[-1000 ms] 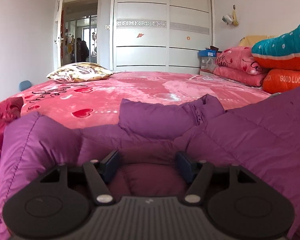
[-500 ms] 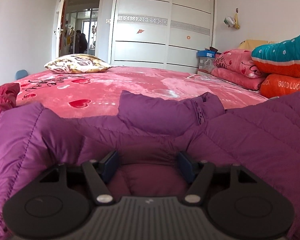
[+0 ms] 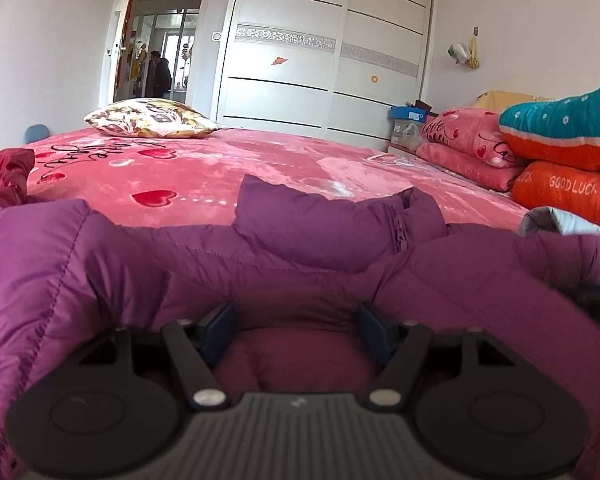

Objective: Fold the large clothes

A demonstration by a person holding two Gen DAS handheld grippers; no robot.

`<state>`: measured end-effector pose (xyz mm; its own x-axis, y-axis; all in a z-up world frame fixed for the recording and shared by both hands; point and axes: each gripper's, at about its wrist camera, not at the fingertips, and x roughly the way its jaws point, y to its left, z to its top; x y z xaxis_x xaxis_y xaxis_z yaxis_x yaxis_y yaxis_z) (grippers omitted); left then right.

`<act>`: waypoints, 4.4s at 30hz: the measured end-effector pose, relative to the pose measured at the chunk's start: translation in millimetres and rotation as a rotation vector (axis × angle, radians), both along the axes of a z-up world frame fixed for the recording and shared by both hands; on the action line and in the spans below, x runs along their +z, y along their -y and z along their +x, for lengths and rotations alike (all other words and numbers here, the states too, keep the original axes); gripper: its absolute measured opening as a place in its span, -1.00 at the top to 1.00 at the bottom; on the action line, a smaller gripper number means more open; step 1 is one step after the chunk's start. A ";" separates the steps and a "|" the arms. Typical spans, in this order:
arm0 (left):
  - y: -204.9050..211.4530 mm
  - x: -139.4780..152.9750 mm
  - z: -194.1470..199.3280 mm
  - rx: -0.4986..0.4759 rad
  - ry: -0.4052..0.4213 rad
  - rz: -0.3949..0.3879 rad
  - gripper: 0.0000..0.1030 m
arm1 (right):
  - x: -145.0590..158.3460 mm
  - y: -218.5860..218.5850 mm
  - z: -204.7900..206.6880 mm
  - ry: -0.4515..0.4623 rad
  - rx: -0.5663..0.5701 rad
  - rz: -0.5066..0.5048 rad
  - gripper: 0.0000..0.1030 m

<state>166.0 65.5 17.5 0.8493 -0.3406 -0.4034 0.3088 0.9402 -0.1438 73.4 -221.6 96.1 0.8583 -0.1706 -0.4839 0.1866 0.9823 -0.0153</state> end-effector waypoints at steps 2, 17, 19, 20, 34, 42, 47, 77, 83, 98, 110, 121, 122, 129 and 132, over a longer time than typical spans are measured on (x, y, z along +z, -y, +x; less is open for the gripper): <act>-0.2 0.1 0.4 -0.001 0.000 -0.002 -0.33 | -4.0 6.2 5.1 -0.042 0.005 0.038 -1.00; 10.9 3.8 1.7 0.009 0.007 0.081 -0.38 | 11.6 15.0 -45.7 0.025 -0.058 0.167 -1.00; 10.6 8.3 -1.2 0.012 0.011 0.085 -0.45 | 24.3 14.3 -76.6 0.048 -0.100 0.161 -1.00; 11.2 12.7 -4.8 0.018 0.005 0.092 -0.47 | 29.9 14.1 -93.4 0.057 -0.122 0.152 -1.00; -53.6 85.7 -164.3 -0.009 -0.099 0.143 -0.77 | 54.9 82.5 -242.1 -0.032 -0.197 0.184 -1.00; -121.2 82.9 -253.8 0.037 -0.277 0.072 -0.77 | 52.6 103.6 -323.9 -0.103 -0.206 0.193 -1.00; -144.3 78.7 -296.9 0.014 -0.347 0.013 -0.77 | 43.3 126.4 -373.2 -0.114 -0.234 0.367 -1.00; -153.0 13.8 -318.6 -0.115 -0.701 -0.339 -0.77 | -4.1 153.9 -440.7 -0.015 -0.139 0.828 -1.00; -142.4 8.9 -318.9 -0.169 -0.713 -0.310 -0.83 | -4.5 153.2 -439.9 -0.019 -0.085 0.842 -1.00; -129.2 4.4 -321.3 -0.285 -0.713 -0.325 -0.88 | 0.2 144.9 -406.0 -0.111 -0.010 0.698 -1.00; -120.0 11.4 -316.6 -0.314 -0.671 -0.420 0.29 | 2.7 135.2 -397.9 -0.171 0.076 0.853 -0.46; -116.9 49.5 -320.1 -0.358 -0.560 -0.559 0.63 | 47.9 103.0 -402.8 -0.047 0.130 0.855 0.20; -118.4 53.3 -321.2 -0.360 -0.550 -0.569 0.63 | 51.8 100.1 -404.9 -0.033 0.140 0.859 0.22; -145.1 77.4 -336.5 -0.358 -0.492 -0.652 0.69 | 74.3 85.5 -424.8 0.057 0.186 0.906 0.38; -159.3 88.5 -346.4 -0.361 -0.463 -0.690 0.72 | 83.9 81.0 -433.6 0.087 0.193 0.932 0.44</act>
<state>-180.4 224.8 106.0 0.4477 -0.8474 -0.2853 0.3390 0.4561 -0.8228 -360.3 -302.5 180.0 0.8708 0.3995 -0.2866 -0.0163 0.6060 0.7953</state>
